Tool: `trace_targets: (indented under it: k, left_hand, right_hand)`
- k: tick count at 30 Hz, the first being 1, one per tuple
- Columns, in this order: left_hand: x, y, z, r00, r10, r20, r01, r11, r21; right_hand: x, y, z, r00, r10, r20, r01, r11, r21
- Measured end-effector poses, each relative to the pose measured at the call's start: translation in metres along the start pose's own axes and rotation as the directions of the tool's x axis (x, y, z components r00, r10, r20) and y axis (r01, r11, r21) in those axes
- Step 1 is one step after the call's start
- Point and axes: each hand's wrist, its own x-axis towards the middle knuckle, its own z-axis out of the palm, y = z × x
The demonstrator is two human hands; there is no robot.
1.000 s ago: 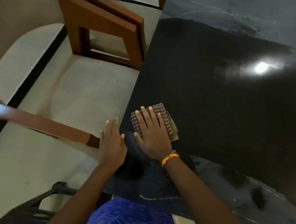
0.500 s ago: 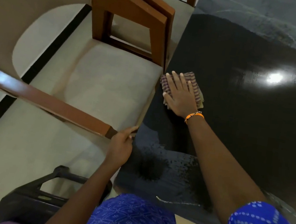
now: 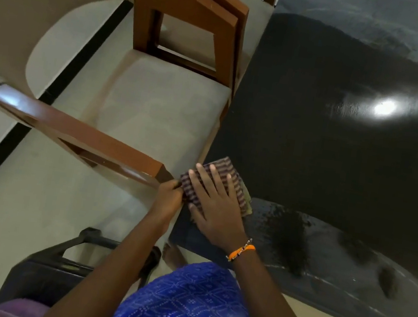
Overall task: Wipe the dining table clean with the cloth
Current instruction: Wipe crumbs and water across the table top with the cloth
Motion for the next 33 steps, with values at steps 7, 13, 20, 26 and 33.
trace_targets:
  k: [7,13,20,26,33]
  left_hand:
    - [-0.003,-0.005,0.001,0.990,0.141,0.030,-0.144,0.985,0.093]
    - [-0.002,-0.006,0.000,0.992,0.121,0.045,-0.125,0.987,0.103]
    - [0.001,-0.009,-0.005,0.995,0.073,0.071,-0.075,0.997,0.032]
    - [-0.008,-0.019,-0.011,0.994,0.084,0.075,-0.087,0.995,0.047]
    - [-0.034,-0.045,-0.019,0.999,-0.028,-0.022,0.028,0.999,-0.020]
  right_hand:
    - [-0.030,0.060,-0.018,0.973,0.225,-0.058,-0.229,0.969,-0.089]
    - [-0.088,0.139,-0.037,0.797,0.580,-0.168,-0.596,0.800,-0.065]
    - [-0.072,0.116,-0.026,0.640,0.743,-0.199,-0.760,0.650,-0.014]
    - [-0.021,0.028,-0.004,0.850,0.510,-0.127,-0.521,0.851,-0.071]
    - [-0.022,-0.033,0.021,0.999,0.036,-0.009,-0.036,0.998,-0.043]
